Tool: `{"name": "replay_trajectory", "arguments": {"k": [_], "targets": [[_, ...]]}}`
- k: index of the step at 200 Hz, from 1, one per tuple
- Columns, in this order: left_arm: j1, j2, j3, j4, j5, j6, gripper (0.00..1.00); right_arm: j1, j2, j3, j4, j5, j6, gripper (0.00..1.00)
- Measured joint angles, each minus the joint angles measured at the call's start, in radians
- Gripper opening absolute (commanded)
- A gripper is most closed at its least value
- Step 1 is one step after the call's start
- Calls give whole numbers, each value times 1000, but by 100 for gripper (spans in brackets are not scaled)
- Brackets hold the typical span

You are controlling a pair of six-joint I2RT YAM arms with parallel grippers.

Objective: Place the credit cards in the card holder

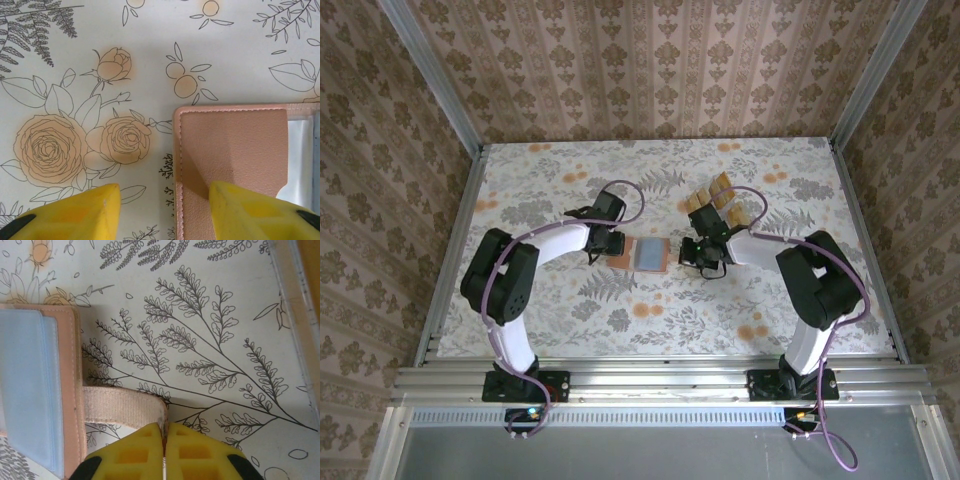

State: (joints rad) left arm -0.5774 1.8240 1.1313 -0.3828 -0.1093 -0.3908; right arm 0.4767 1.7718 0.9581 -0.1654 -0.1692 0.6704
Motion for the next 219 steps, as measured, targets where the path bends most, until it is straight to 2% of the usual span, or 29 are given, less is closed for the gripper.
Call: {"name": "replay_trajectory", "arguments": {"k": [42, 60, 91, 134, 219], "targets": [[-5, 0, 0, 0, 0, 4, 51, 0, -56, 10, -42, 3, -5, 44], [-5, 0, 0, 0, 0, 8, 51, 0, -108, 40, -78, 6, -18, 49], [-5, -2, -1, 0, 0, 15, 52, 6, -182, 114, -106, 6, -20, 49], [-5, -52, -6, 0, 1, 22, 52, 69, -174, 202, -130, -4, -31, 47], [-5, -127, -113, 19, 9, 16, 52, 91, 87, 252, -122, -31, -34, 38]]}}
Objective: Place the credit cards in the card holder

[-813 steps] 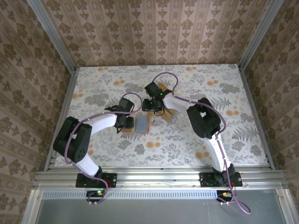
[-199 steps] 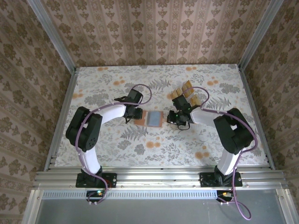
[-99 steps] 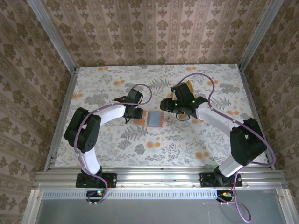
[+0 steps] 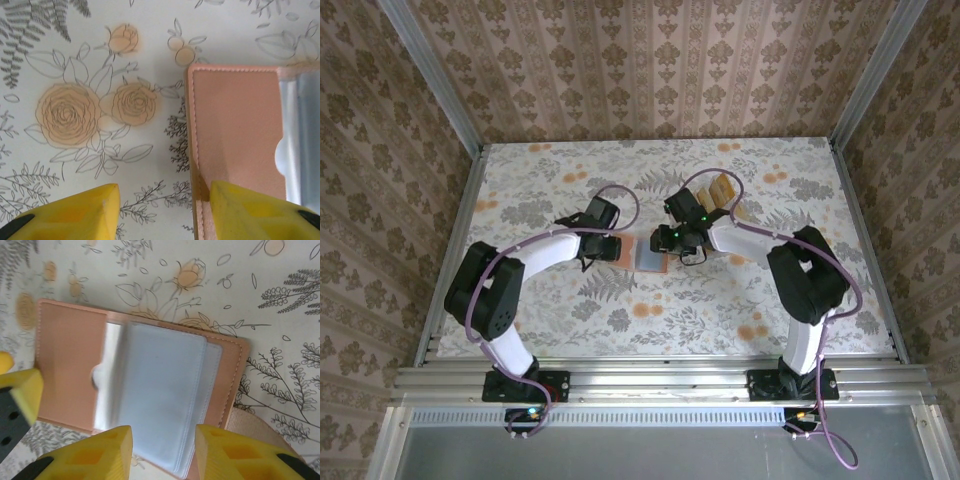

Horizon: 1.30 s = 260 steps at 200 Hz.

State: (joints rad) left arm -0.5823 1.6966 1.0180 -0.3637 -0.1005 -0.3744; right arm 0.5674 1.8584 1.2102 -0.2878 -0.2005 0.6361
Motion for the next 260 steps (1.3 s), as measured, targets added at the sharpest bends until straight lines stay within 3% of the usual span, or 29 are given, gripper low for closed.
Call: {"name": "replay_trajectory", "arguments": {"k": [260], "targets": [[-19, 0, -42, 54, 9, -29, 51, -2, 172, 119, 37, -35, 9, 34]]}}
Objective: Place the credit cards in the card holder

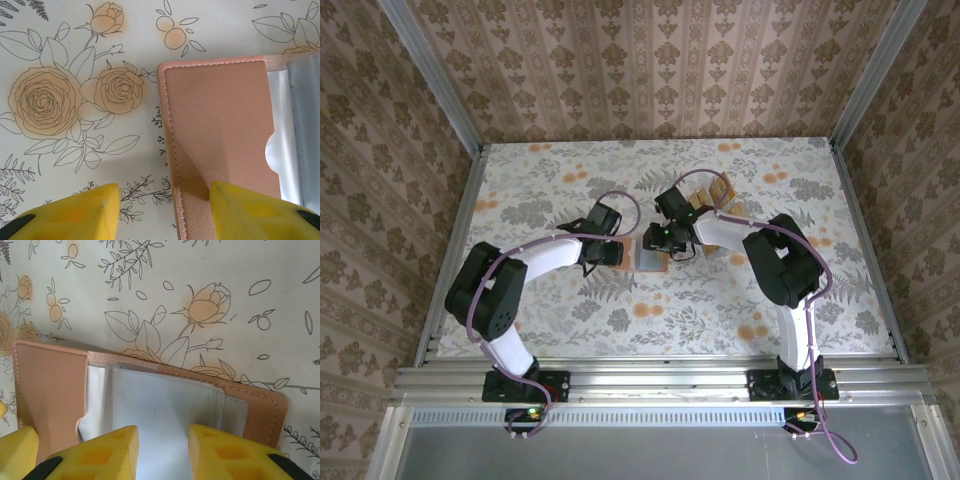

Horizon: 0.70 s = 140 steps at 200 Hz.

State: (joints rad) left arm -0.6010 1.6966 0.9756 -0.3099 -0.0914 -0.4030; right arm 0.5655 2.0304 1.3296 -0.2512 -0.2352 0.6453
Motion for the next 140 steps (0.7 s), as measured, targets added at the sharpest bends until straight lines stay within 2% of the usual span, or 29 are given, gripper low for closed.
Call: {"name": "replay_trajectory", "arguments": {"k": [64, 140], "targets": [[0, -18, 2, -7, -39, 16, 52, 0, 5, 0, 10, -9, 14, 34], [-25, -140, 13, 18, -24, 31, 53, 0, 7, 0, 18, -10, 14, 34]]}}
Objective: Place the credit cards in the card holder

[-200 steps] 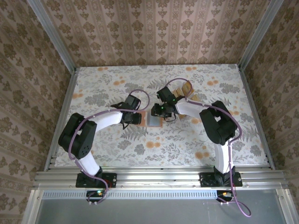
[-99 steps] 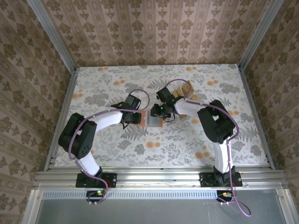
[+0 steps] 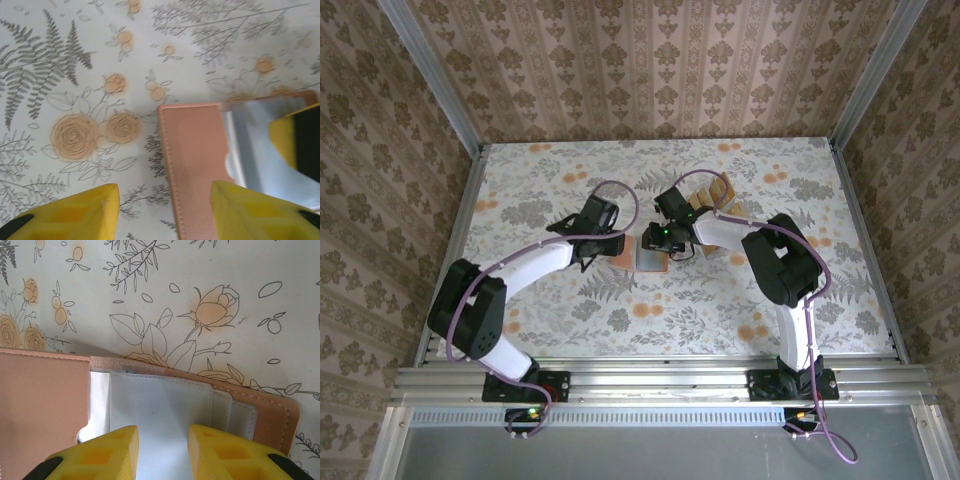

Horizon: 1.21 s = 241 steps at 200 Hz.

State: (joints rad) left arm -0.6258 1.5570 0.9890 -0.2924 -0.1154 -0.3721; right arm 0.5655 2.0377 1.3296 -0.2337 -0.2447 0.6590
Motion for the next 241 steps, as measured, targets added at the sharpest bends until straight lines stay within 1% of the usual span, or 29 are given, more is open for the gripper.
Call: {"name": "replay_trajectory", "arguments": {"k": [44, 85, 137, 241], "targets": [[-21, -1, -8, 88, 85, 0, 52, 0, 0, 0, 0, 0, 0, 34], [-24, 48, -50, 160, 139, 0, 52, 0, 0, 0, 1, 0, 3, 33], [-24, 96, -110, 188, 141, 0, 51, 0, 0, 0, 1, 0, 3, 33], [-24, 98, -178, 285, 135, 0, 53, 2, 24, 26, 10, -25, 14, 33]]}}
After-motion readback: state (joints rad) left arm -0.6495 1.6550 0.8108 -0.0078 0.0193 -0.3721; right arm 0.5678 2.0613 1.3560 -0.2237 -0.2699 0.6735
